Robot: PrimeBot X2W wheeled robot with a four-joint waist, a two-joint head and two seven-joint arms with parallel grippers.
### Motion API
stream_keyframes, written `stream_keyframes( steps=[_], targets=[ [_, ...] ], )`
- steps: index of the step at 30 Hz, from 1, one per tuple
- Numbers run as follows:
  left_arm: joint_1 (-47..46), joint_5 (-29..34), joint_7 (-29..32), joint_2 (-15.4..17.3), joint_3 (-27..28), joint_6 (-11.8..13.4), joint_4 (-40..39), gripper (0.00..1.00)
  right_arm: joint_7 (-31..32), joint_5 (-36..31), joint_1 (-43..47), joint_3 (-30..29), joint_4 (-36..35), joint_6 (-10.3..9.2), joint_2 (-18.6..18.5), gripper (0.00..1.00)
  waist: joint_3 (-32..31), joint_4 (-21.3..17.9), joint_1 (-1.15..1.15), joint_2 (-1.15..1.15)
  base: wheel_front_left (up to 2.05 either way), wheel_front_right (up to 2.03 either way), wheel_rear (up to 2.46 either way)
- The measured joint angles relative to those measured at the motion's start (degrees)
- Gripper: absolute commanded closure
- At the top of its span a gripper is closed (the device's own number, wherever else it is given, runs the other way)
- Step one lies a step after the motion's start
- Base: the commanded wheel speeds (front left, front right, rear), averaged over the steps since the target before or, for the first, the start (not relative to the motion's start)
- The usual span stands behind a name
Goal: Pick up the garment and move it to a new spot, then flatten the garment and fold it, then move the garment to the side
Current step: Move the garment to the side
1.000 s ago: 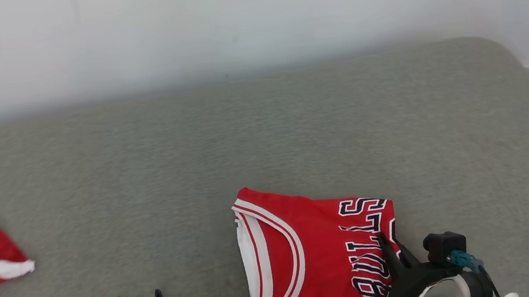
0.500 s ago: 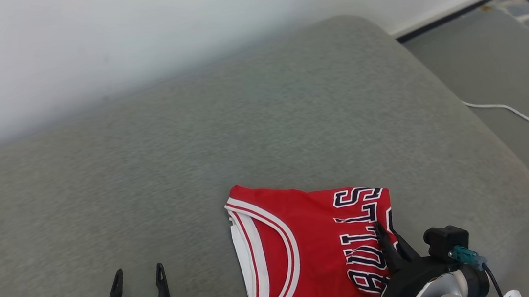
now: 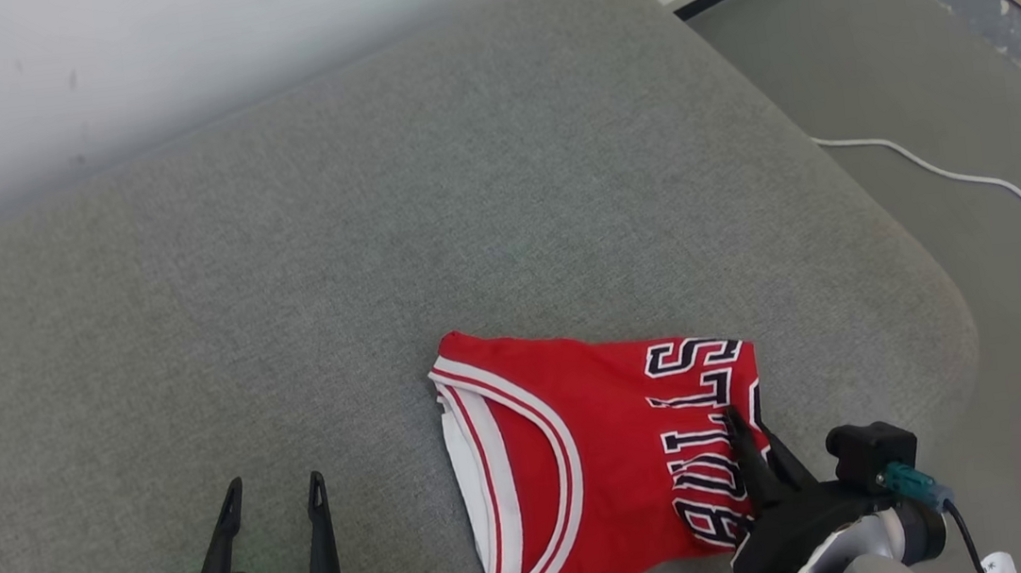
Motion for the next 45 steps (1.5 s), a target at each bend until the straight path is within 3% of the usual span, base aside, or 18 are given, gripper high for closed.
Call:
stream_keyframes(
  steps=[4, 9, 18, 25, 31, 38, 45],
  targets=[
    [-0.67, 0.87, 0.00, 0.32, -0.16, -0.41, -0.93, 0.00, 0.00, -0.47, -1.65, -0.74, -1.82, 0.00, -0.04, 1.00, 1.87, 0.60, 0.00, 0.00, 0.00, 0.00, 0.00],
    [-2.17, 2.05, 0.00, 1.53, -0.99, -1.00, -2.41, 0.00, 0.00, -6.86, -6.12, -3.19, -3.39, 0.00, -0.01, 1.00, 4.67, 2.05, 0.00, 0.00, 0.00, 0.00, 0.00],
    [-6.32, 3.43, 0.00, 3.23, -3.46, -0.91, -4.16, 0.00, 0.01, -15.33, -18.72, -14.48, 0.81, 0.00, -1.27, 1.00, 9.98, 6.14, 0.01, 0.00, 0.00, 0.00, 0.00],
    [-9.44, 3.77, -0.07, 4.41, -5.35, 0.10, -5.75, 0.00, 0.01, -25.44, -28.64, -32.42, 7.82, 0.00, -7.75, 1.00, 14.58, 11.06, 0.00, 0.00, 0.00, 0.00, 0.00],
    [-10.92, 3.31, -0.34, 4.89, -6.47, 1.05, -6.98, 0.00, -0.01, -36.26, -32.85, -44.43, 8.87, 0.00, -11.50, 1.00, 17.65, 14.97, 0.00, 0.00, 0.00, 0.00, 0.00],
    [-11.89, 2.64, -0.48, 4.85, -7.23, 2.04, -7.53, 0.00, -0.01, -44.84, -35.20, -52.52, 9.68, 0.00, -14.86, 1.00, 19.48, 17.88, -0.01, 0.00, 0.00, 0.00, 0.00],
    [-12.19, 2.21, -0.48, 5.05, -7.54, 2.57, -7.42, 0.00, 0.00, -49.38, -36.81, -55.68, 10.14, 0.00, -18.05, 1.00, 19.61, 18.74, -0.01, -0.01, 0.00, 0.00, 0.00]
  ],
)
